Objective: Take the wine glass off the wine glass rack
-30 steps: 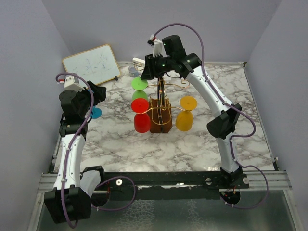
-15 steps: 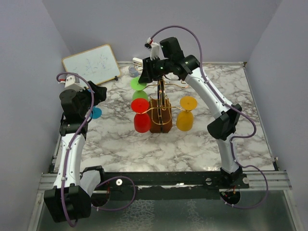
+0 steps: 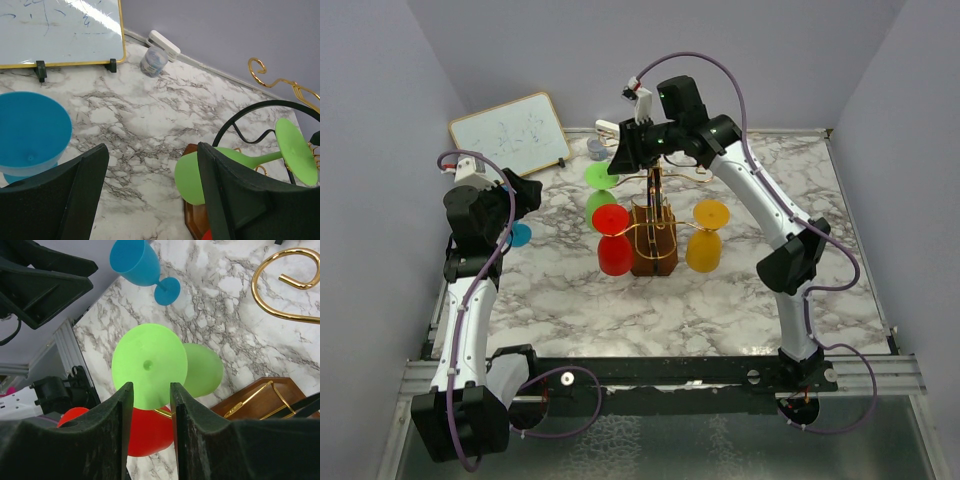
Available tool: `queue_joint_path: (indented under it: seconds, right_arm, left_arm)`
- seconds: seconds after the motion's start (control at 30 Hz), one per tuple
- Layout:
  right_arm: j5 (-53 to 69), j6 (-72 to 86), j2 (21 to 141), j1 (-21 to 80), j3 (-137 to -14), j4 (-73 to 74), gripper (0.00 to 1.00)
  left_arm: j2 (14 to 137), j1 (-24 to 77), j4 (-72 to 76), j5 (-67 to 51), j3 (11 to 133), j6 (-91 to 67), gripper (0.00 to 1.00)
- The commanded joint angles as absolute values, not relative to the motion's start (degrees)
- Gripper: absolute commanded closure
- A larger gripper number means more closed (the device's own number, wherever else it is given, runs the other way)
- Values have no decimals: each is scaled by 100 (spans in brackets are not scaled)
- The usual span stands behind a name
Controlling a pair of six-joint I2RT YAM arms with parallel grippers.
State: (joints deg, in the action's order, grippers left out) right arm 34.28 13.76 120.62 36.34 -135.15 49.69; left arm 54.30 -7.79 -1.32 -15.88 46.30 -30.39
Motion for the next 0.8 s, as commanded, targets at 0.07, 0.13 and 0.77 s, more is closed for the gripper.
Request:
queue_joint_path:
  seconds: [0.07, 0.13, 0.77]
  right_arm:
    - [3429, 1432, 11911, 3700, -13558, 4790, 64]
    - [3110, 1436, 11922, 3709, -13596, 4872, 61]
    - [2481, 1499, 12059, 3829, -13814, 5256, 58]
  left_arm:
    - [5418, -764, 79, -1719, 4570, -3086, 27]
    - [5412, -759, 79, -1722, 4570, -3092, 27]
    - [5458, -765, 88, -1760, 4562, -3112, 27]
